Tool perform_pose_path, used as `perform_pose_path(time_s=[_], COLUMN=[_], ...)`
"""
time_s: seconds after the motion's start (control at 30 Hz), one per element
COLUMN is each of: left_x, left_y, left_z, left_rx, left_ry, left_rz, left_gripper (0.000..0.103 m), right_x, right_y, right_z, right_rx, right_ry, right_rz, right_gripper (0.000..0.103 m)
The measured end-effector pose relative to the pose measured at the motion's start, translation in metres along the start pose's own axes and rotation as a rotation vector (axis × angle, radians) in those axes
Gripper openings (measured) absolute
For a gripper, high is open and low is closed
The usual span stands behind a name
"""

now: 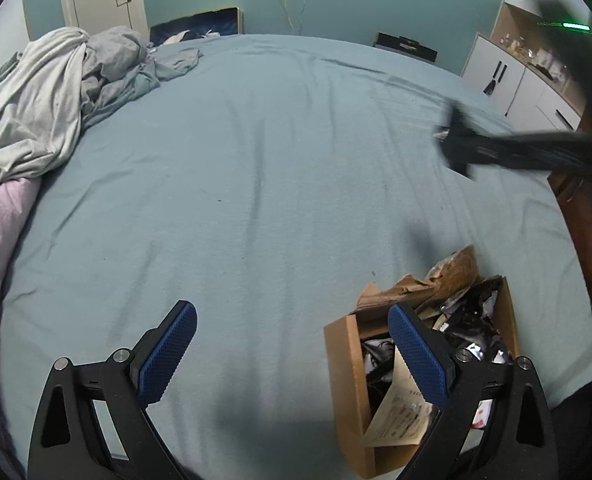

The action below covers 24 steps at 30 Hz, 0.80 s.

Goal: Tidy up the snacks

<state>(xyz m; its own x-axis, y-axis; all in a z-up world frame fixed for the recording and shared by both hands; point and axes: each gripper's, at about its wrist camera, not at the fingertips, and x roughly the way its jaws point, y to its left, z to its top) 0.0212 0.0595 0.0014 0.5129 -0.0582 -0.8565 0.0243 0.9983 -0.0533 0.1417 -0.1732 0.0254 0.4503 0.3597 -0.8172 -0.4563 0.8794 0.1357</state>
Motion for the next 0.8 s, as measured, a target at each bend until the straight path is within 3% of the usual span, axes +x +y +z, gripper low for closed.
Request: perform_pose_path(time_s=[0.17,0.3,0.43,0.5,0.6,0.67,0.73,0.8], left_x=[-0.013,-0.018,-0.02,-0.022,-0.025,-0.026,-0.025,-0.023], left_y=[-0.005,-0.012,-0.02,-0.026,-0.032,-0.037,-0.042,-0.043], left_z=[-0.009,-0.016,-0.023,-0.025,-0.028,-0.031,-0.032,-0.032], left_rx=[0.031,0.094,0.142,0.163,0.183,0.199,0.211,0.209], left_ry=[-0.05,-0.085,-0.085,-0.086,-0.085,-0.086,-0.076,-0.059], left_rz=[0.049,0.106,0.129,0.133,0.124,0.111,0.103,0.092], left_gripper=[0.098,0.098,0.098,0.098,0.098,0.098,0.099,0.099], right_x=[-0.05,-0.055,-0.046,-0.045,-0.06,-0.069,-0.075,-0.07], right_y=[0.023,0.038,0.042,0.034,0.036,0.041,0.04,0.042], right_z=[-0.052,-0.073,-0.076,-0.079,-0.089,-0.1,-0.115,-0.13], right_rx=[-0.004,-0.032,0.034,0.047,0.058,0.038,0.024,0.035], right_ry=[0.018,0.005,-0.014,-0.014,-0.048,-0.105,-0.16,-0.168], right_rz=[0.097,0.053,0.122,0.062,0.021,-0.028,-0.076,-0.106], right_gripper=[0.033,0.034,0.035,0.036,0.052,0.071,0.078,0.079])
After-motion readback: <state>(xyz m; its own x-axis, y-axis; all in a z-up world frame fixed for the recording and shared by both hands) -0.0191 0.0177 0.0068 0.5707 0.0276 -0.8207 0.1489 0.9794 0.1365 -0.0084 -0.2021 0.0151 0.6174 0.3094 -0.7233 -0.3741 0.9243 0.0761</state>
